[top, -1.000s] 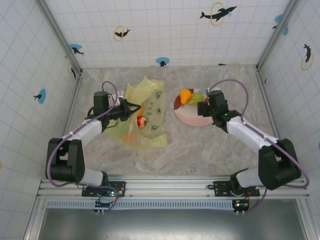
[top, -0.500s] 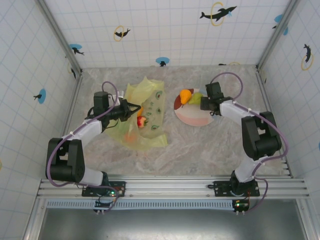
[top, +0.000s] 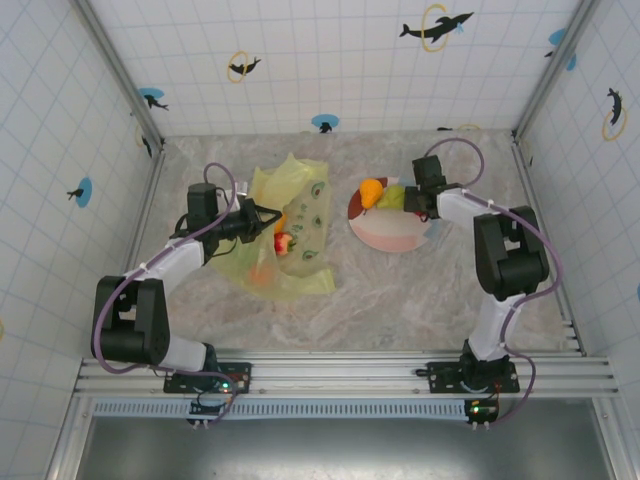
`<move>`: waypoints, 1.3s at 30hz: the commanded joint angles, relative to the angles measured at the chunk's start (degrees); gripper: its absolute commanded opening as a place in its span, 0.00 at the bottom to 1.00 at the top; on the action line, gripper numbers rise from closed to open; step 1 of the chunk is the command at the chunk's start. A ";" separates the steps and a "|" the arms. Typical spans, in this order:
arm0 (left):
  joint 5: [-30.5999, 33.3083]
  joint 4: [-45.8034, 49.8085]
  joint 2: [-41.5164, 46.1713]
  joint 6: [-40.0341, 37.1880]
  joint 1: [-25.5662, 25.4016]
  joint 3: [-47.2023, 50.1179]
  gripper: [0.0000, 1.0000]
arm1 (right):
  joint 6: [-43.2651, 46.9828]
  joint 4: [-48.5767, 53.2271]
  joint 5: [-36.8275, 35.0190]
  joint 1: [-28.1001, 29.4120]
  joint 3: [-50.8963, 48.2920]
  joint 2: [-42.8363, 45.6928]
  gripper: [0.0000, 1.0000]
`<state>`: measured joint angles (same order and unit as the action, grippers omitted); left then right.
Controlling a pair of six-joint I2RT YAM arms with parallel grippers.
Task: Place the fruits into the plastic bag
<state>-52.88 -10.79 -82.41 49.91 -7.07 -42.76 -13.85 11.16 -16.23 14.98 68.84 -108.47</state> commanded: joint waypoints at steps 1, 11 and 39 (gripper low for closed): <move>0.31 0.67 -0.50 -0.87 -0.14 -0.39 0.00 | -0.74 0.45 0.86 -0.63 1.96 -1.64 0.73; 0.29 0.77 -0.51 -0.96 -0.18 -0.39 0.00 | -0.83 -0.27 3.09 -1.65 1.58 -1.84 0.62; -2.19 10.03 -1.21 -8.84 -0.91 -6.80 0.00 | -0.88 -40.00 29.61 24.45 -18.53 15.95 0.56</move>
<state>-53.39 -4.64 -82.96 45.01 -7.77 -46.98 -14.39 -19.35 9.34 38.00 48.14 -89.30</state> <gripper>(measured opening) 0.042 0.565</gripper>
